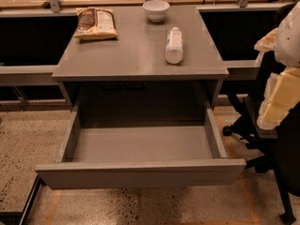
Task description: Place blue plastic bottle into top drawer
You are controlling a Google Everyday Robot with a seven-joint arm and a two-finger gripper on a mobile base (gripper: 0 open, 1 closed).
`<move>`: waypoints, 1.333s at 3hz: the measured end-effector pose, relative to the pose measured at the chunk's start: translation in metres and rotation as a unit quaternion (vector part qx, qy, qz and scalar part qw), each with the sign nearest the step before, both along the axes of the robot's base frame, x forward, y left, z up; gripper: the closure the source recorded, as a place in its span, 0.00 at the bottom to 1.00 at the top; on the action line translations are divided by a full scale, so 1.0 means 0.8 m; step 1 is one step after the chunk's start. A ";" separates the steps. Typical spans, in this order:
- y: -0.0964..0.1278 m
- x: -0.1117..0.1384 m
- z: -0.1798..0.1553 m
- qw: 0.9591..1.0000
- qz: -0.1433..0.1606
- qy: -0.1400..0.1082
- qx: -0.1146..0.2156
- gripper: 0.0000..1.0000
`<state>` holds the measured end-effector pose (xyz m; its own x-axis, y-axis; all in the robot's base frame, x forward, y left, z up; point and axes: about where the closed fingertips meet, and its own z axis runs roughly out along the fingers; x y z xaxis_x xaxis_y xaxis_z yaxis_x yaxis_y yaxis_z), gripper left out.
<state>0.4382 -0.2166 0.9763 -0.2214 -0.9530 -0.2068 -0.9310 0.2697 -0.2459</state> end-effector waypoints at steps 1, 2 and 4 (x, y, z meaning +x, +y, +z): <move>0.001 0.001 0.001 1.000 0.000 -0.002 0.001 0.00; 0.009 0.022 -0.004 1.000 -0.012 -0.013 0.014 0.00; 0.069 0.147 -0.034 0.998 -0.050 -0.042 0.012 0.00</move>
Offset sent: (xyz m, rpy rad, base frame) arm 0.0433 0.0157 -0.0129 0.0701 -0.0380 -0.0571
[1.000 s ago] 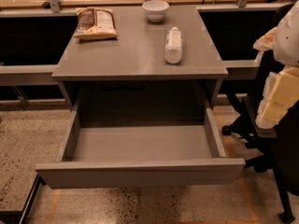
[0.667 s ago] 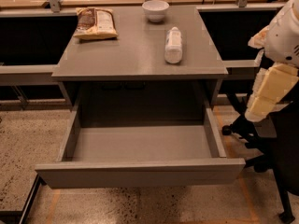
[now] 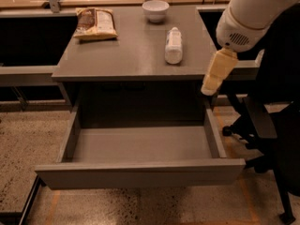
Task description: Place blue plastic bottle into top drawer
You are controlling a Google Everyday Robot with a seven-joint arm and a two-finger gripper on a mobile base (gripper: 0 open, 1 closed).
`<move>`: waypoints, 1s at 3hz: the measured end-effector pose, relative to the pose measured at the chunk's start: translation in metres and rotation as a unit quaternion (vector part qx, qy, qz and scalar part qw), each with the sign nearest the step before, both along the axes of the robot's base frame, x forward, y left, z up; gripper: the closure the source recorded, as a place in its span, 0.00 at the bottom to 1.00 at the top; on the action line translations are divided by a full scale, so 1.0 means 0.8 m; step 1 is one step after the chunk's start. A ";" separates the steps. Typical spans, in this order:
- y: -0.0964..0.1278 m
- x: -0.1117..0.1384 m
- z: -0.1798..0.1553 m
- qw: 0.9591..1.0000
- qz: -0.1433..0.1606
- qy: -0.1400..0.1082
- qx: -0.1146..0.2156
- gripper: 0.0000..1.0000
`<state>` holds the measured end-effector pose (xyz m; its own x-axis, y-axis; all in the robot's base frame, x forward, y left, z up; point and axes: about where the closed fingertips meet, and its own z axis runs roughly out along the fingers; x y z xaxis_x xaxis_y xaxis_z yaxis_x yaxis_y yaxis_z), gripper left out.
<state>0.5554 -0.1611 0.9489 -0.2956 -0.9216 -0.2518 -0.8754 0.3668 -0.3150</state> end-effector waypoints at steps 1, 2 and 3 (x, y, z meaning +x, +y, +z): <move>0.040 0.078 -0.010 1.000 0.001 -0.015 0.015 0.00; 0.048 0.086 -0.010 1.000 0.005 -0.016 0.018 0.00; 0.051 0.090 -0.020 0.996 -0.029 -0.017 0.080 0.00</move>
Offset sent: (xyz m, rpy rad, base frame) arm 0.0519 0.0267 -0.0065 0.0244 -0.0259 0.0009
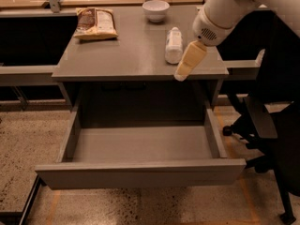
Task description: Place blue plastic bottle into top drawer
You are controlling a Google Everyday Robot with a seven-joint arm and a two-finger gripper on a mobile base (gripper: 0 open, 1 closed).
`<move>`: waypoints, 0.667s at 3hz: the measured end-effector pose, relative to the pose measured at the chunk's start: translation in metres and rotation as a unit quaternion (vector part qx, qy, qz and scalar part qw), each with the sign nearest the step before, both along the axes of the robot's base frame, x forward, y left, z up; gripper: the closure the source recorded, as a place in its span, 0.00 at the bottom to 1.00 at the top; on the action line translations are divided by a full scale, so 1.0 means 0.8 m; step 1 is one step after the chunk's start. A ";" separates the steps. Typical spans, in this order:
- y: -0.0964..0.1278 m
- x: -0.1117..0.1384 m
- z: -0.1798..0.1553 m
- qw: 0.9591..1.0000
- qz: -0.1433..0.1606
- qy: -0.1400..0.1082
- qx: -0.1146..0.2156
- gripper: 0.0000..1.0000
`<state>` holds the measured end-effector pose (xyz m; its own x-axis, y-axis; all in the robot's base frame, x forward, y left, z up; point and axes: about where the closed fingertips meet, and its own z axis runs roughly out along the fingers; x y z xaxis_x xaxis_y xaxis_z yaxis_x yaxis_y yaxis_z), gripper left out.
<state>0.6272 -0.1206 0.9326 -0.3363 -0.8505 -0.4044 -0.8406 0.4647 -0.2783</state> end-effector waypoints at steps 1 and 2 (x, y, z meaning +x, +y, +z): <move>0.014 0.046 -0.010 0.994 -0.044 -0.012 0.098 0.00; 0.034 0.114 -0.020 0.974 -0.089 -0.032 0.204 0.00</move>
Offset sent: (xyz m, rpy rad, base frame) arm 0.1313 0.0323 -0.0145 0.5847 -0.1080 -0.2576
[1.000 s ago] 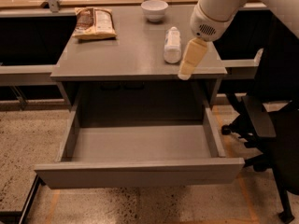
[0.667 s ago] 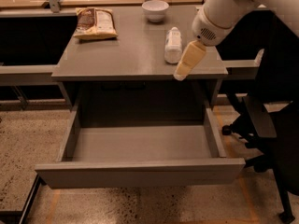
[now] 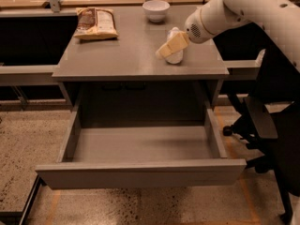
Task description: Place blue plastic bottle into top drawer
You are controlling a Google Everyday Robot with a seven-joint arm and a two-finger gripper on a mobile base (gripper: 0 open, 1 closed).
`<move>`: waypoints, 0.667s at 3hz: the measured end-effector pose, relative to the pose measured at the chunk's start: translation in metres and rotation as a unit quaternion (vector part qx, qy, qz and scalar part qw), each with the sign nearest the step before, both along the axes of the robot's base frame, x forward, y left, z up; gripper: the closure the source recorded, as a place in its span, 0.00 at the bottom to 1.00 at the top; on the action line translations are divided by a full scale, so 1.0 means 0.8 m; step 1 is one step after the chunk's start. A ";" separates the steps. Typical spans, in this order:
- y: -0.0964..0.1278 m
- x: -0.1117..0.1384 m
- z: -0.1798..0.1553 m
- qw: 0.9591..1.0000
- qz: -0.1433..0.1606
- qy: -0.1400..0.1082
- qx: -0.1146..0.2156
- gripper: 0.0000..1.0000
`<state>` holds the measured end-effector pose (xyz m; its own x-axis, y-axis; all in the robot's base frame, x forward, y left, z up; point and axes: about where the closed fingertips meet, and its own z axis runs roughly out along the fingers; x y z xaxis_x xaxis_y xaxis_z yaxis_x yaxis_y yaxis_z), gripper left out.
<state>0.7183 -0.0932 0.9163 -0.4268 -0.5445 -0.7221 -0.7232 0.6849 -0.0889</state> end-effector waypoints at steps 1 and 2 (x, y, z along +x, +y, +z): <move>0.006 0.038 -0.007 0.999 -0.021 -0.010 0.046 0.00; 0.005 0.080 -0.028 0.996 -0.051 -0.006 0.071 0.00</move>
Offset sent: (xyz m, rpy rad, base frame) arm 0.1067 -0.0036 -0.0406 0.2076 -0.0068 -0.1907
